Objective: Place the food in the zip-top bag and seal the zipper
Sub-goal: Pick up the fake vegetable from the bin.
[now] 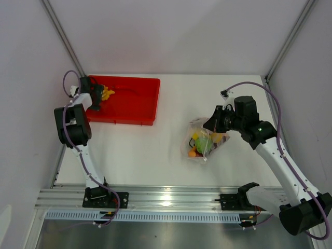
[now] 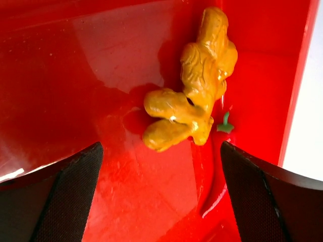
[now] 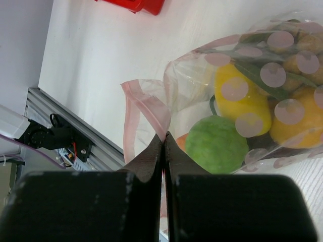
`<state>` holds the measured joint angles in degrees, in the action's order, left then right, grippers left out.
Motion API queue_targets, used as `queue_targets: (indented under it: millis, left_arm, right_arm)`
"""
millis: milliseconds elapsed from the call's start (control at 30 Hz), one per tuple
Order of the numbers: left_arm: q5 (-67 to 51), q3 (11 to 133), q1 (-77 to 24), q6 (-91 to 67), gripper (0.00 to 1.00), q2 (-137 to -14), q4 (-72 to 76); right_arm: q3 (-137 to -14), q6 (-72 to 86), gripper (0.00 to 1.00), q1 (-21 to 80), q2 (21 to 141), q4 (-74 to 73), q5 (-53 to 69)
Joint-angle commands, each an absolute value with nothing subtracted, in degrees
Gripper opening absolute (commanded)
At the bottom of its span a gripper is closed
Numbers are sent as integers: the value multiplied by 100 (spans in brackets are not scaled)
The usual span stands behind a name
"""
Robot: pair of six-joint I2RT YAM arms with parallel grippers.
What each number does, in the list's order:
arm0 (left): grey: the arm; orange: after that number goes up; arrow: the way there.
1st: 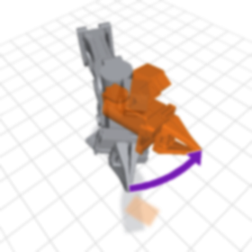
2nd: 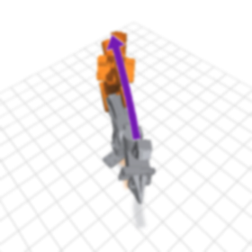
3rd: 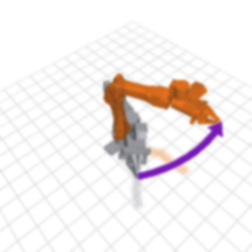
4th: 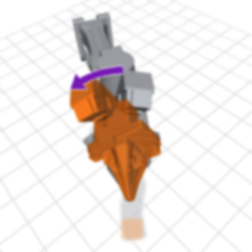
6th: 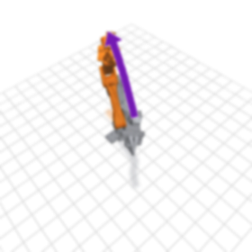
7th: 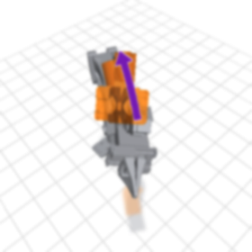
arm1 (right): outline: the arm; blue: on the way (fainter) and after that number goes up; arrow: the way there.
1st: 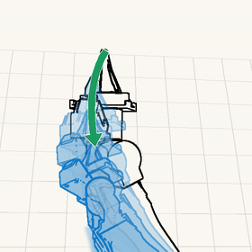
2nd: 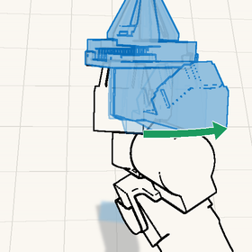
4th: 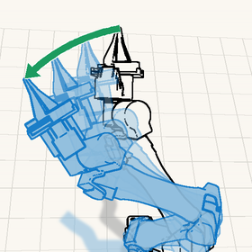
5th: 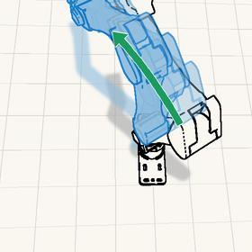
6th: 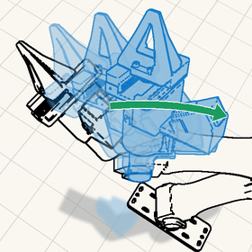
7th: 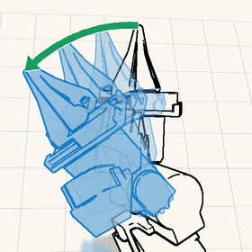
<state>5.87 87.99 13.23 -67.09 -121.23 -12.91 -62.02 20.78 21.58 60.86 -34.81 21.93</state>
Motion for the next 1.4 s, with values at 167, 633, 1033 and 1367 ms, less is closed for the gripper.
queue_targets:
  millis: [167, 633, 1033, 1367]
  left_arm:
    - [677, 9272, 1257, -7049, 95, -12542, -1002]
    - [607, 9176, 1222, -7374, 75, -12753, -431]
    - [589, 9132, 1195, -7286, 50, -12779, -211]
    - [589, 9272, 1187, -7242, 35, -12832, -308]
  right_arm:
    - [-6126, 2030, 0, 2101, 6047, -3226, 2215]
    - [-6100, 1995, 0, 2048, 6082, -3208, 2206]
    - [-6117, 2004, 0, 2021, 6029, -3217, 2189]
    - [-6117, 2021, 0, 1995, 6021, -3234, 2206]
